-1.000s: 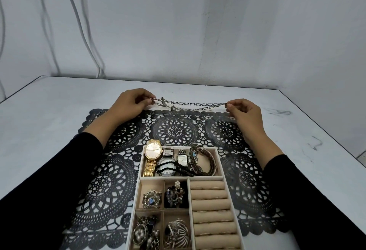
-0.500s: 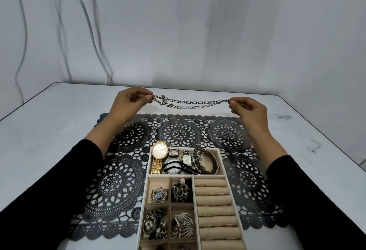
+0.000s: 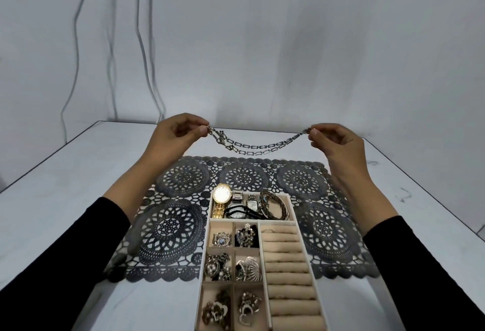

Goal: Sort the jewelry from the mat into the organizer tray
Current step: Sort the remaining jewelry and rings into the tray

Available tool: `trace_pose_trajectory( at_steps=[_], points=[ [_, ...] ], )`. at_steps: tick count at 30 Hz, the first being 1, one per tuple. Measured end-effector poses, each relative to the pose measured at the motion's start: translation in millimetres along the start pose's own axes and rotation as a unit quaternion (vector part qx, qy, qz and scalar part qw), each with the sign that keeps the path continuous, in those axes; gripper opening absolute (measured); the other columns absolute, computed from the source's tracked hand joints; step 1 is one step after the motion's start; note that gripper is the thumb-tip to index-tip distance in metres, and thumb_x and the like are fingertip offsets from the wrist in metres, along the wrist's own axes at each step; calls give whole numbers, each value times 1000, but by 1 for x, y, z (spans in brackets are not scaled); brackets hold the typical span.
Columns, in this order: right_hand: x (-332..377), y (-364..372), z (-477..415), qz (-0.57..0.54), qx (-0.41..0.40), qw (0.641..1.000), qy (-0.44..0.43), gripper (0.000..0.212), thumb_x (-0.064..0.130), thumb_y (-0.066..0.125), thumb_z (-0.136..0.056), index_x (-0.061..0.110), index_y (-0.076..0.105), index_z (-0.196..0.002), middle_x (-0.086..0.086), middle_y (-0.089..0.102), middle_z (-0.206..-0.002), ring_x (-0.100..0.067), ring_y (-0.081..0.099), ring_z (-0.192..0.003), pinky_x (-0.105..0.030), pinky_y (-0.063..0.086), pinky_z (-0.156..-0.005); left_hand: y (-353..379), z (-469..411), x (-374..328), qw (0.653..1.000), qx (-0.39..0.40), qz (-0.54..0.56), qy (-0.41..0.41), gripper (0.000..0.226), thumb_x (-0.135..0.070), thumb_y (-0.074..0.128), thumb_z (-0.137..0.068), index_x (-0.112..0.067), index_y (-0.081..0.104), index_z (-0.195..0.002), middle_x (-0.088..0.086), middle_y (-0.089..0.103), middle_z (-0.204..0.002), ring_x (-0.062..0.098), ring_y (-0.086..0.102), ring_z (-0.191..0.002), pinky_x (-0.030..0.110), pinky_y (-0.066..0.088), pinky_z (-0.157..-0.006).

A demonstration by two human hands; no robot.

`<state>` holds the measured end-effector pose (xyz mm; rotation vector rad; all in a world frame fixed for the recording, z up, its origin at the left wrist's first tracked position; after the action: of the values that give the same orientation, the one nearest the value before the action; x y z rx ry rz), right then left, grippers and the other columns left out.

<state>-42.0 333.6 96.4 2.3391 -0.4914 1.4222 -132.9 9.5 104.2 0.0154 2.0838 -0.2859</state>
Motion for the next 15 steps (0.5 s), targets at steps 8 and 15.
trace_pose_trajectory(
  at_steps=[8, 15],
  points=[
    [28, -2, 26, -14, 26, 999, -16, 10, 1, 68, -84, 7, 70, -92, -8, 72, -86, -17, 67, -82, -28, 55, -77, 8, 32, -26, 1000, 29, -5, 12, 12, -12, 69, -89, -24, 71, -91, -8, 75, -84, 8, 71, -90, 15, 53, -82],
    [38, 3, 47, -17, 80, 996, -15, 11, 0, 68, -83, 7, 71, -92, -5, 73, -84, -17, 67, -81, -27, 53, -76, 12, 59, -22, 999, 50, -10, 2, 10, -14, 70, -88, -20, 72, -95, -8, 75, -82, 6, 71, -87, 16, 53, -79]
  ],
)
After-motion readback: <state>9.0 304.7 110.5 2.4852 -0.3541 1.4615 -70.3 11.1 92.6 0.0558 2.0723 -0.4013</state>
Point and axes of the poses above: each hand's wrist, its own z-axis away from the middle knuckle, its own y-axis out of the palm, x = y × z, the point moved 8 cm from there along -z, towards the middle knuckle
